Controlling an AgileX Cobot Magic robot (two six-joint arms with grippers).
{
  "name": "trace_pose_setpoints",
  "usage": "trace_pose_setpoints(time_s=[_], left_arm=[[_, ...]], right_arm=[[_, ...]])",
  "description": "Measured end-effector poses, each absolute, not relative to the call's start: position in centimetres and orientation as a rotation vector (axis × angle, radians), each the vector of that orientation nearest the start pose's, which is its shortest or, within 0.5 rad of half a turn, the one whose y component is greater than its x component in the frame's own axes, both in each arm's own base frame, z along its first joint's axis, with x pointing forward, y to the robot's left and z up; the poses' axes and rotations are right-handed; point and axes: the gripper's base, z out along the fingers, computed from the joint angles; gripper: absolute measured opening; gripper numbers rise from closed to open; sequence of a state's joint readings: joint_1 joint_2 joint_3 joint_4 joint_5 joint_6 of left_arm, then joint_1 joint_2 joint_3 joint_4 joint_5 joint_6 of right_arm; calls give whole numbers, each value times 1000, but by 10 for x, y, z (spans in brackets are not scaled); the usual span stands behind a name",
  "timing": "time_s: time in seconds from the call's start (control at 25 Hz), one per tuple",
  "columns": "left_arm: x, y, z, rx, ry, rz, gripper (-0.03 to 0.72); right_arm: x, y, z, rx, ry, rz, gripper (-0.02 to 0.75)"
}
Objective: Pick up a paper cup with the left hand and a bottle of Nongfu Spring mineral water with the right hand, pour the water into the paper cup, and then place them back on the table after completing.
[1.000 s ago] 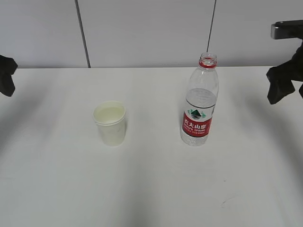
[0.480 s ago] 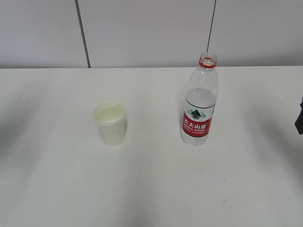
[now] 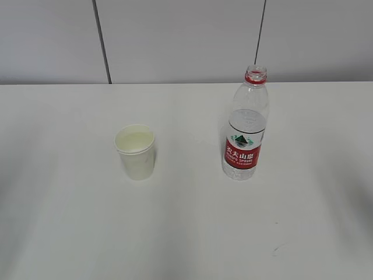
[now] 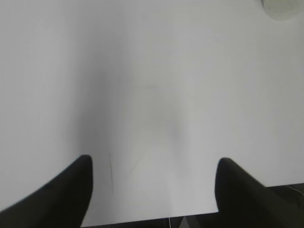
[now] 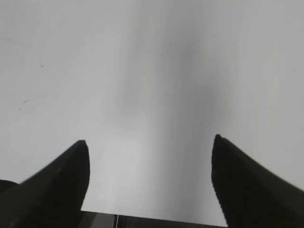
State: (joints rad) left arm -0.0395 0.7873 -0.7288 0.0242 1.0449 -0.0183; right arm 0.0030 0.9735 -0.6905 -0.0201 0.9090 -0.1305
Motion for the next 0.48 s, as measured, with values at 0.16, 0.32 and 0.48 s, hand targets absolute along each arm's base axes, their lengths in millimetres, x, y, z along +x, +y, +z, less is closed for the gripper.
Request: trace_pose_setpoints(time_s=[0.16, 0.32, 0.48], left_arm=[[93, -2, 297, 33, 2544, 9, 490], [65, -1, 292, 30, 2495, 6, 490], [41, 0, 292, 27, 2412, 2, 490]], right_arm=[[141, -1, 264, -187, 2637, -68, 587], [120, -1, 260, -184, 2593, -71, 587], [103, -1, 258, -180, 2548, -74, 587]])
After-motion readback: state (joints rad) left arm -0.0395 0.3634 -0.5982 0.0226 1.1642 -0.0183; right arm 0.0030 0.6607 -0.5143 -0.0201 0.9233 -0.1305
